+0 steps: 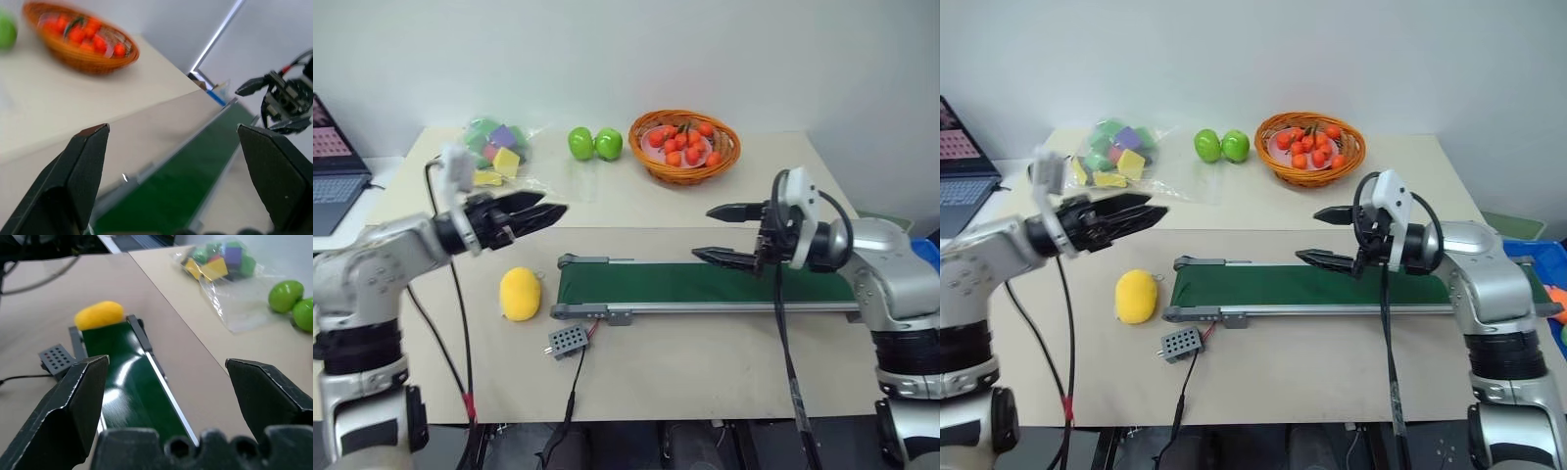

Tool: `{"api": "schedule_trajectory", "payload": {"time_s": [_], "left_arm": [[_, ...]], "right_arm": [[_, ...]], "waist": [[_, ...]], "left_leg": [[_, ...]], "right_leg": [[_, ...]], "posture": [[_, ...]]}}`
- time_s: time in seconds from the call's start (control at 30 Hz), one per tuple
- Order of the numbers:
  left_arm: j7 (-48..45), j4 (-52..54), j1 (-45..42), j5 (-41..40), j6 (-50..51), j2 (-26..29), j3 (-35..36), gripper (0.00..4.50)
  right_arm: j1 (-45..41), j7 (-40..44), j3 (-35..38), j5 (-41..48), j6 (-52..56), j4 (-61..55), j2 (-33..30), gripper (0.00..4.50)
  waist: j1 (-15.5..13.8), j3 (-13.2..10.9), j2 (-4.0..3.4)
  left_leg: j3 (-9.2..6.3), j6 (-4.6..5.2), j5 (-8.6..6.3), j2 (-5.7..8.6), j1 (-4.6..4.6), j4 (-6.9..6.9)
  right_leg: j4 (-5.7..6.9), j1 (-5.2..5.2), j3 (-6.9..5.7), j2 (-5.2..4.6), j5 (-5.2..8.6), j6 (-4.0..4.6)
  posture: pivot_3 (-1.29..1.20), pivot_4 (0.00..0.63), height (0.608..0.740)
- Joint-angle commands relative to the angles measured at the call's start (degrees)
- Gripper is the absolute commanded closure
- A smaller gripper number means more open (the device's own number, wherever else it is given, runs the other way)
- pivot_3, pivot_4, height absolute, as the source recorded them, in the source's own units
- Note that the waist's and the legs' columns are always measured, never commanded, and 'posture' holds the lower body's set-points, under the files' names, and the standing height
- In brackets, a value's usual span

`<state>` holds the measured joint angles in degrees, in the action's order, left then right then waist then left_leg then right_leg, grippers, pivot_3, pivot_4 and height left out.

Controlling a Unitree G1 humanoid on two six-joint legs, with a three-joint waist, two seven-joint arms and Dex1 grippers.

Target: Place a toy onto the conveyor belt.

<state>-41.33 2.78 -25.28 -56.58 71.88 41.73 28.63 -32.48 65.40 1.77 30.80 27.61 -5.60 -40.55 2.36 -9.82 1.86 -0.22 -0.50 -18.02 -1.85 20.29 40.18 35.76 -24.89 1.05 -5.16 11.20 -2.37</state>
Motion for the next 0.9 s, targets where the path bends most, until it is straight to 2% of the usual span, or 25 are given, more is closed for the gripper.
{"api": "schedule_trajectory", "payload": {"time_s": [0.03,0.13,0.3,0.5,0.63,0.9], "left_arm": [[2.3,-0.1,5.6,-5.8,7.3,0.8,6.6,0.07],[6.7,-4.6,7.6,-7.8,10.7,-0.9,11.2,0.07],[15.0,-14.7,6.2,-10.5,15.8,-4.2,19.8,0.07],[23.3,-24.9,6.3,-10.3,16.5,-8.6,26.6,0.07],[25.9,-28.9,7.2,-10.2,15.6,-12.1,28.8,0.07],[27.4,-29.0,12.4,-9.5,14.3,-16.3,28.5,0.07]], "right_arm": [[-2.5,3.2,1.7,4.6,0.2,-2.4,0.5,0.0],[-3.1,5.5,-0.4,4.9,0.8,-2.8,0.3,0.0],[-4.2,8.0,-3.9,3.0,-0.2,-1.7,0.5,0.0],[-5.0,8.8,-4.7,1.7,-0.5,-0.6,0.2,0.0],[-5.3,8.8,-4.6,1.0,-0.2,-0.6,-0.4,0.0],[-4.6,8.2,-3.6,1.1,0.7,-1.7,-2.2,0.0]], "waist": [[0.0,0.0,0.02],[-0.6,0.0,0.04],[-1.4,0.0,0.04],[-1.4,0.0,0.04],[-1.4,0.0,0.04],[-1.3,0.0,0.05]], "left_leg": [[-0.01,0.0,0.0,0.0,0.03,0.0],[-0.04,-0.01,0.0,0.02,0.03,0.02],[-0.05,-0.02,0.01,0.05,-0.08,0.01],[-0.04,-0.04,0.02,0.09,-0.05,-0.01],[-0.04,-0.07,0.03,0.11,-0.05,-0.01],[-0.03,-0.09,0.04,0.11,-0.07,-0.05]], "right_leg": [[0.0,-0.03,-0.01,-0.01,0.0,0.0],[-0.02,0.0,-0.07,-0.05,0.0,0.0],[-0.06,0.06,-0.08,-0.05,0.01,0.03],[0.0,0.06,-0.1,-0.08,0.0,0.04],[-0.01,0.06,-0.1,-0.1,0.0,0.04],[-0.02,0.05,-0.09,-0.11,0.0,0.04]], "posture": [[0.0,0.15,0.738],[0.0,0.15,0.738],[0.0,0.15,0.738],[0.0,0.15,0.738],[0.0,0.15,0.738],[0.0,0.15,0.738]]}}
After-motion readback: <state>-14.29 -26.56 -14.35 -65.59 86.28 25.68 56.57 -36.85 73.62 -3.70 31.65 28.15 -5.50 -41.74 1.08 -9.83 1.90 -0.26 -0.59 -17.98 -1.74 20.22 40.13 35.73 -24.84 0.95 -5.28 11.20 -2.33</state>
